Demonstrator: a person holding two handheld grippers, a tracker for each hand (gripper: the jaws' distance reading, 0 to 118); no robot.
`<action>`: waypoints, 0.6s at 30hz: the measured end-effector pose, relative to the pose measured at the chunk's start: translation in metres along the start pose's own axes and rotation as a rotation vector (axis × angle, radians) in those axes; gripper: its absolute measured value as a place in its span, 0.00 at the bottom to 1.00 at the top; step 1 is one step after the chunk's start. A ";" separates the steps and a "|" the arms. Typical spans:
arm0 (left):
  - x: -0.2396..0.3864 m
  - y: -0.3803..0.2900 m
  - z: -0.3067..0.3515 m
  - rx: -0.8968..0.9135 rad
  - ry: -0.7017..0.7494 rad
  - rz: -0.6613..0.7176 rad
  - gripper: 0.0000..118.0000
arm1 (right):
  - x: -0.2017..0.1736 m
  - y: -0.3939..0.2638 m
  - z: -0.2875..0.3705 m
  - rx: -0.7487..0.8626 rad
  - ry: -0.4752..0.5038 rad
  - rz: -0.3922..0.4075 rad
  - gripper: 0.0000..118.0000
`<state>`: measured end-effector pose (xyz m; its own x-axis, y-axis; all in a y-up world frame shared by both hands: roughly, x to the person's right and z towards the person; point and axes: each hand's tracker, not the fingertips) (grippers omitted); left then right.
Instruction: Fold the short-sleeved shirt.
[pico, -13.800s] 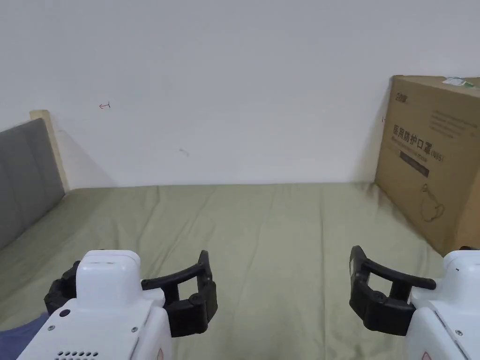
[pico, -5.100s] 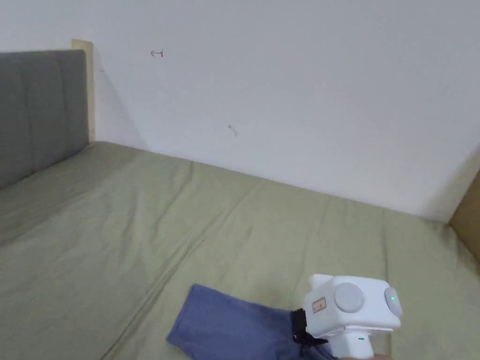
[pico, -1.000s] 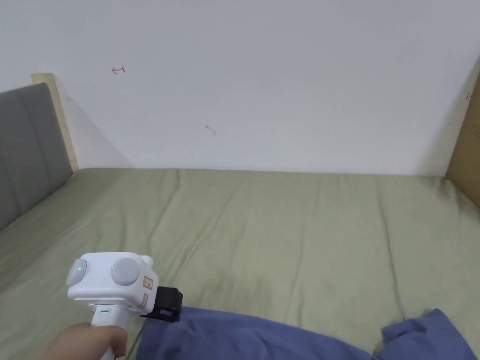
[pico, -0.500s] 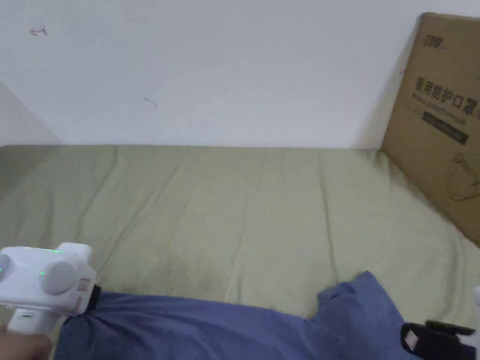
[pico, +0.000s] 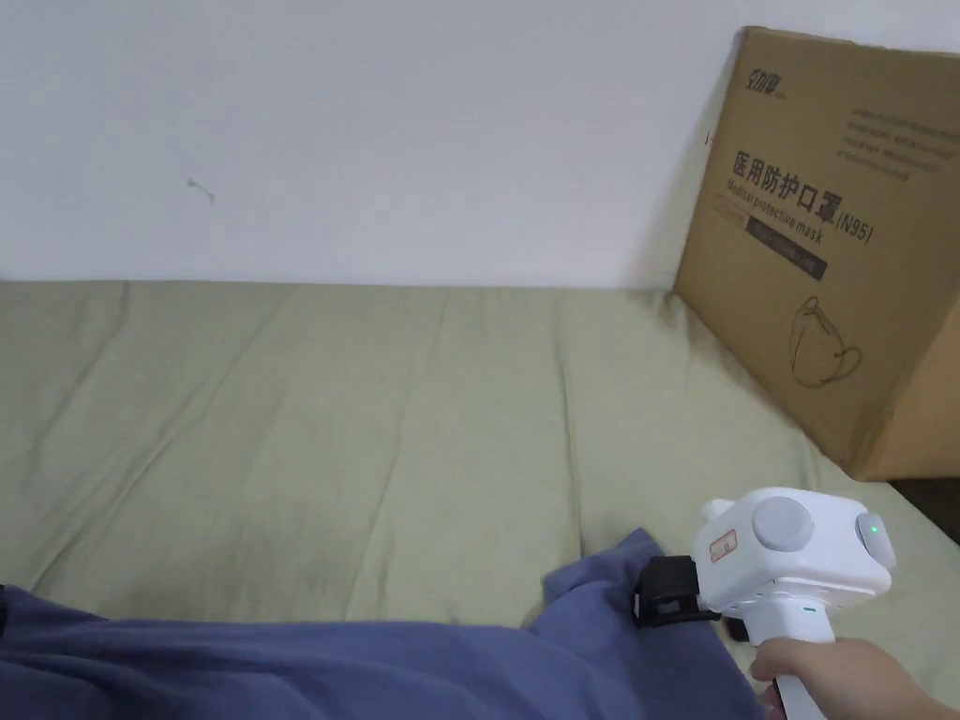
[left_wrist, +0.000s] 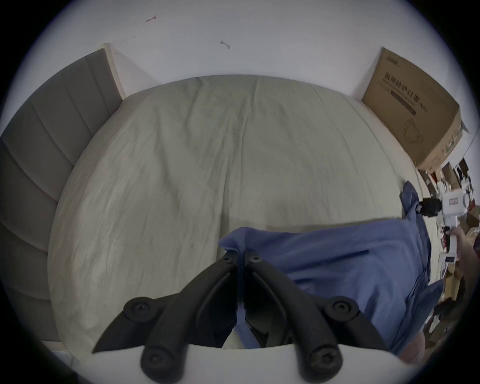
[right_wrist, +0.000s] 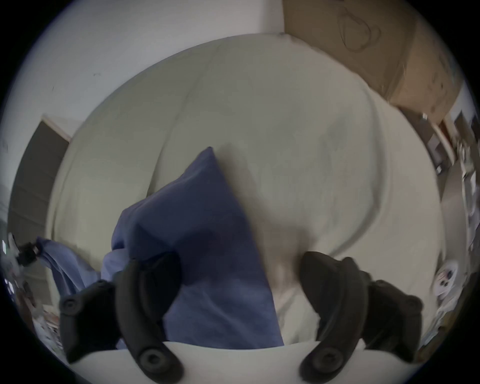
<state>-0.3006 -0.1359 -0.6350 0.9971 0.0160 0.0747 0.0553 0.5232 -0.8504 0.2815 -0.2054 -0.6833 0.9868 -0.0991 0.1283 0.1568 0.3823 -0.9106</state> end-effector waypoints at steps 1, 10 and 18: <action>0.000 -0.001 -0.001 -0.012 0.007 -0.009 0.02 | -0.007 -0.001 0.004 0.005 -0.014 0.049 0.65; -0.003 -0.014 0.045 0.028 0.008 0.060 0.02 | -0.024 -0.026 0.100 0.248 0.084 0.009 0.02; 0.015 0.008 0.183 0.261 -0.011 -0.021 0.02 | -0.022 -0.032 0.278 0.494 0.119 0.103 0.02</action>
<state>-0.2952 0.0247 -0.5450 0.9952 0.0115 0.0973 0.0587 0.7256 -0.6857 0.2660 0.0398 -0.5480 0.9911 -0.1307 -0.0242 0.0879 0.7812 -0.6181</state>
